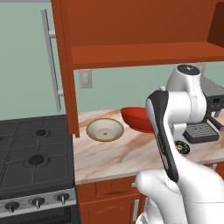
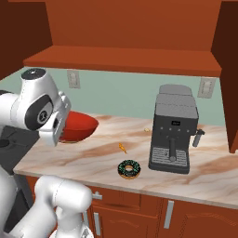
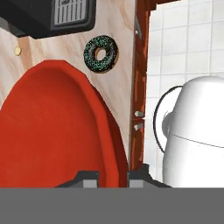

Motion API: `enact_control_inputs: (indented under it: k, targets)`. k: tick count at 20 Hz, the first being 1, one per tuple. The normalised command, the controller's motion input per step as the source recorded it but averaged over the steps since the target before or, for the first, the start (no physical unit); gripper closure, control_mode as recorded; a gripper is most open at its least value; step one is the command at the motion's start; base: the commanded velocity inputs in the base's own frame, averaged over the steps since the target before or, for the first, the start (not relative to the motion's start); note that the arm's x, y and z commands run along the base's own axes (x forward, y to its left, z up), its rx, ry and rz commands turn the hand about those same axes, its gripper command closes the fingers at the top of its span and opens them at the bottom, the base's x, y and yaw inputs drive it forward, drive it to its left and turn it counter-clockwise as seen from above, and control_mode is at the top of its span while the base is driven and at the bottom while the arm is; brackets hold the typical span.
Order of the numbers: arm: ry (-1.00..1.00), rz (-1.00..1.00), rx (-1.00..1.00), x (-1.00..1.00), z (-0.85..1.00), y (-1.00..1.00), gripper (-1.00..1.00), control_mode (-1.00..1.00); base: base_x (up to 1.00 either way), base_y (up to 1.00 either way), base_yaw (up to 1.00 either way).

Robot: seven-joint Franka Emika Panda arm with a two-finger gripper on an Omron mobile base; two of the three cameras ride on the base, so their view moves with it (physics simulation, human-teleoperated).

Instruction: Pick both bowls and place them on the counter. Then place the shrimp in one bowl and place the donut in the other bowl.

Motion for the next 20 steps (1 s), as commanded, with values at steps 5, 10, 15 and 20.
enact_control_inputs:
  k: [5,10,15,20]
  targets:
    - [0.03,0.0,0.0,-0.04,-0.26,0.47,1.0,-1.0,0.0,0.0,0.0]
    - [0.05,0.0,0.01,0.0,-0.28,0.47,1.0,-1.0,0.0,0.0,0.0]
    - [0.09,0.0,0.0,0.0,-0.29,0.44,1.0,-1.0,0.0,0.0,0.0]
    - [0.07,0.0,0.0,0.0,-0.28,0.44,1.0,-1.0,0.0,0.0,0.0]
